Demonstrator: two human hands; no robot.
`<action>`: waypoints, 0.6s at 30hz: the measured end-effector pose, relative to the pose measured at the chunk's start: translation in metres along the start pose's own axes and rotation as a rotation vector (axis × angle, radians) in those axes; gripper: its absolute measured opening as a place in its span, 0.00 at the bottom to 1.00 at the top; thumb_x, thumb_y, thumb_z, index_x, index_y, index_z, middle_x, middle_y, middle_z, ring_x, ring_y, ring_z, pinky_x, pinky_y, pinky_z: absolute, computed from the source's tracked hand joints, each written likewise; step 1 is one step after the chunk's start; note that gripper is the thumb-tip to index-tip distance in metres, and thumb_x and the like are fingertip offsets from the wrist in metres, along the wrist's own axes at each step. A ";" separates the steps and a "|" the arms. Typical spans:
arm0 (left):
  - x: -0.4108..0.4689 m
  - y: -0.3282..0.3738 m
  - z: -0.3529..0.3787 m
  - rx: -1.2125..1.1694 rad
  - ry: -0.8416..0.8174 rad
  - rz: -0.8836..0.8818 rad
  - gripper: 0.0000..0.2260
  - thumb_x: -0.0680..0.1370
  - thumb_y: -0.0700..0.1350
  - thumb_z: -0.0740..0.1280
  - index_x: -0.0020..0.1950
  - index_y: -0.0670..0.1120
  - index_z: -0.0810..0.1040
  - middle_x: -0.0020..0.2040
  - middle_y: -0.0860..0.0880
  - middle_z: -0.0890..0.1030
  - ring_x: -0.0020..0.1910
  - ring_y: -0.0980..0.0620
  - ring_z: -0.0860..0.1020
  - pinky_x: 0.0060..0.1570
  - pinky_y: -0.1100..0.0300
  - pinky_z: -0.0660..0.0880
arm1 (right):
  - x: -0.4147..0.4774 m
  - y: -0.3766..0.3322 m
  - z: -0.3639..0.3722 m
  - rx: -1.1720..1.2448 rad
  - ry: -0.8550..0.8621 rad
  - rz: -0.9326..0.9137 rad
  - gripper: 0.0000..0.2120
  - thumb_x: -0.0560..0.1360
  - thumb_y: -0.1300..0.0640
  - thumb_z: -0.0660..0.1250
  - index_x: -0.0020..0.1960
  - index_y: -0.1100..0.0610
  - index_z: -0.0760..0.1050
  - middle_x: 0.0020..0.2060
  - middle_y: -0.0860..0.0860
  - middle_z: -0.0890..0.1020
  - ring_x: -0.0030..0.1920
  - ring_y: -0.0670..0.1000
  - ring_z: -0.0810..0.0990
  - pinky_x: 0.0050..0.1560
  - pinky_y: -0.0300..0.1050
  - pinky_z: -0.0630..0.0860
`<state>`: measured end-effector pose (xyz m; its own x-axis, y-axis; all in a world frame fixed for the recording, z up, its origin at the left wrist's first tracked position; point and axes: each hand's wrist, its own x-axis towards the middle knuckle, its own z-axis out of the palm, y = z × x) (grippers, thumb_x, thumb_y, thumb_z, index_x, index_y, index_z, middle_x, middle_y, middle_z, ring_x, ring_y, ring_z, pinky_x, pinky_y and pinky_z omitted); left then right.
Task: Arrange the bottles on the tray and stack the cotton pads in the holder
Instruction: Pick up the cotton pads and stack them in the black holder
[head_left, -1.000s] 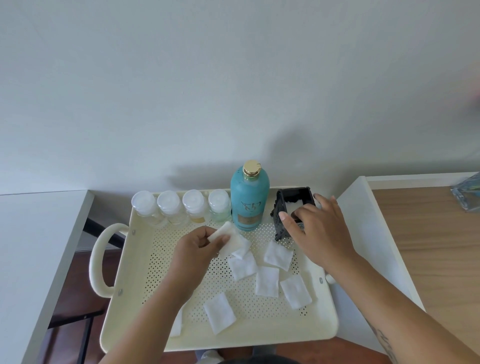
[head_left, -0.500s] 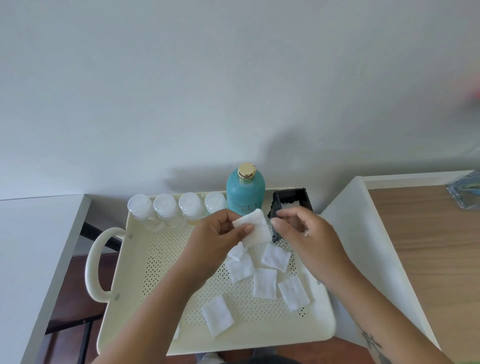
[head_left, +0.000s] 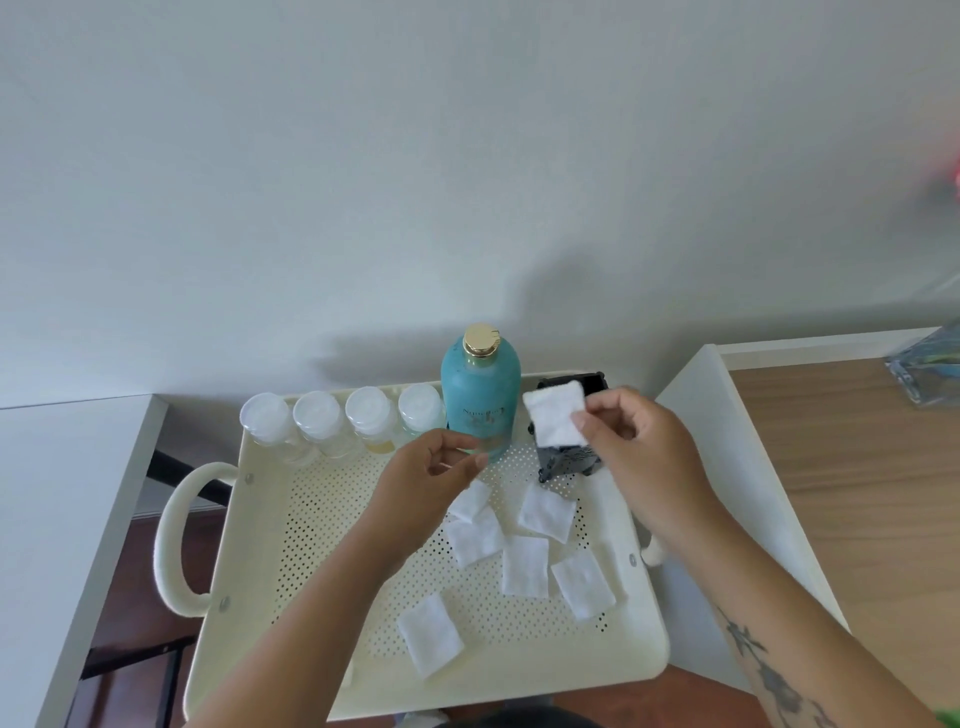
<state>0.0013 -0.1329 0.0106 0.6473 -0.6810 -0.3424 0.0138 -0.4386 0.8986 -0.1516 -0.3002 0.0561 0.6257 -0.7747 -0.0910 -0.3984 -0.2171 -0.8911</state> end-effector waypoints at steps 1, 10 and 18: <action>0.003 -0.008 -0.002 0.069 0.047 -0.022 0.06 0.75 0.53 0.72 0.50 0.56 0.81 0.42 0.52 0.84 0.41 0.56 0.81 0.40 0.64 0.76 | 0.007 0.002 -0.004 -0.044 0.049 -0.001 0.00 0.75 0.53 0.70 0.45 0.48 0.79 0.34 0.44 0.81 0.36 0.38 0.77 0.35 0.29 0.70; 0.009 -0.067 -0.005 0.627 0.157 0.113 0.13 0.78 0.45 0.69 0.62 0.48 0.78 0.61 0.52 0.79 0.59 0.48 0.73 0.56 0.58 0.71 | 0.029 0.014 -0.003 -0.239 0.105 -0.017 0.01 0.76 0.54 0.69 0.46 0.49 0.78 0.38 0.44 0.81 0.44 0.50 0.79 0.42 0.46 0.74; 0.018 -0.071 0.008 0.870 0.048 0.188 0.20 0.79 0.49 0.66 0.71 0.52 0.72 0.70 0.56 0.73 0.66 0.49 0.68 0.63 0.52 0.72 | 0.025 0.013 0.010 -0.701 0.122 -0.240 0.04 0.76 0.57 0.67 0.46 0.56 0.79 0.37 0.50 0.82 0.42 0.58 0.74 0.39 0.50 0.72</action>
<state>0.0060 -0.1181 -0.0616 0.6122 -0.7696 -0.1813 -0.6667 -0.6257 0.4050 -0.1349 -0.3165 0.0378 0.6866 -0.7099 0.1568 -0.6198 -0.6843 -0.3843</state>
